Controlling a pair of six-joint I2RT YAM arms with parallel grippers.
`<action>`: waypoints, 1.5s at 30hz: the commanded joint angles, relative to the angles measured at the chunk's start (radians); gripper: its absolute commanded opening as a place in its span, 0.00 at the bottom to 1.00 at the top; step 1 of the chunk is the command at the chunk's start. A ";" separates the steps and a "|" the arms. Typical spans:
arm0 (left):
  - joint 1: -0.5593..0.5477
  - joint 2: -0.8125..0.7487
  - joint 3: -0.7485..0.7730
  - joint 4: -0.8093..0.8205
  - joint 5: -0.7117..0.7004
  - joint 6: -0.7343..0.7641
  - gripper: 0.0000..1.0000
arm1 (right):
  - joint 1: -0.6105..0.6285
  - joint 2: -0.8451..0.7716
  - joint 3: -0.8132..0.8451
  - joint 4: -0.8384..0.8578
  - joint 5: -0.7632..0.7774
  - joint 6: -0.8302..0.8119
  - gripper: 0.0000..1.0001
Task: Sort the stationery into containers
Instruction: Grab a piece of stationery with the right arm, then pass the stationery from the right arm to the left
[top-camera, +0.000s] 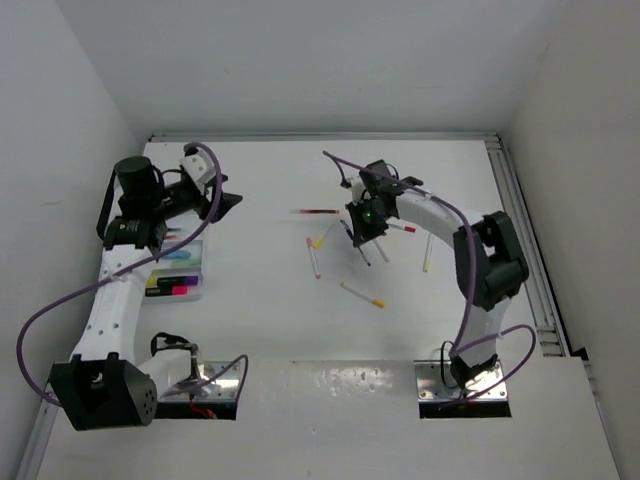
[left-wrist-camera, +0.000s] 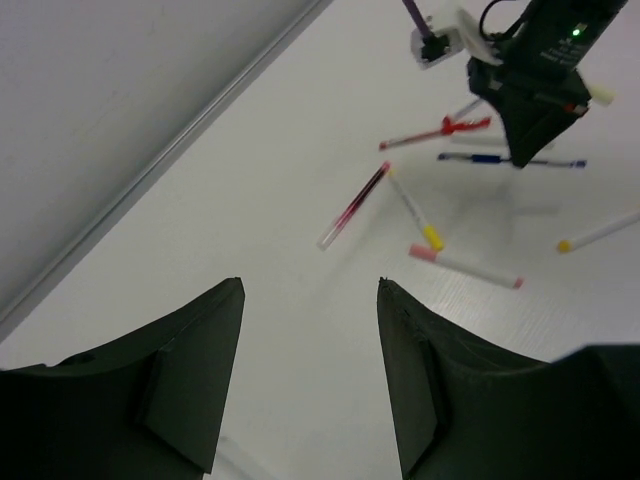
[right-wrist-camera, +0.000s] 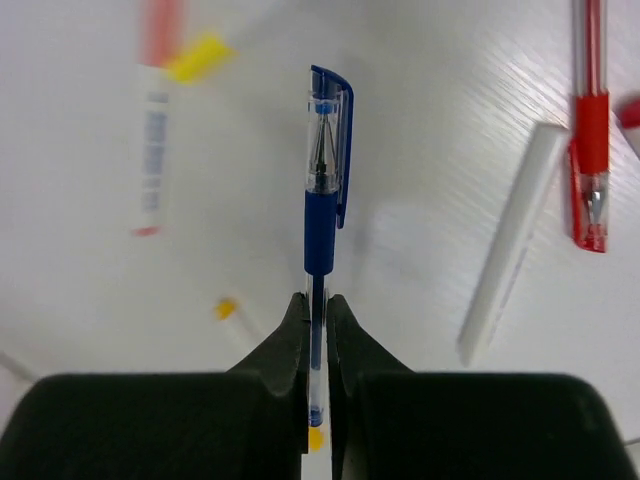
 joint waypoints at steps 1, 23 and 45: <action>-0.065 -0.067 -0.050 0.220 0.046 -0.261 0.62 | 0.009 -0.181 0.045 0.042 -0.237 0.065 0.00; -0.412 0.065 -0.106 0.391 -0.348 -1.131 0.62 | 0.132 -0.275 0.189 0.097 -0.440 0.248 0.00; -0.466 0.137 -0.169 0.431 -0.397 -1.222 0.46 | 0.143 -0.280 0.217 0.091 -0.413 0.255 0.00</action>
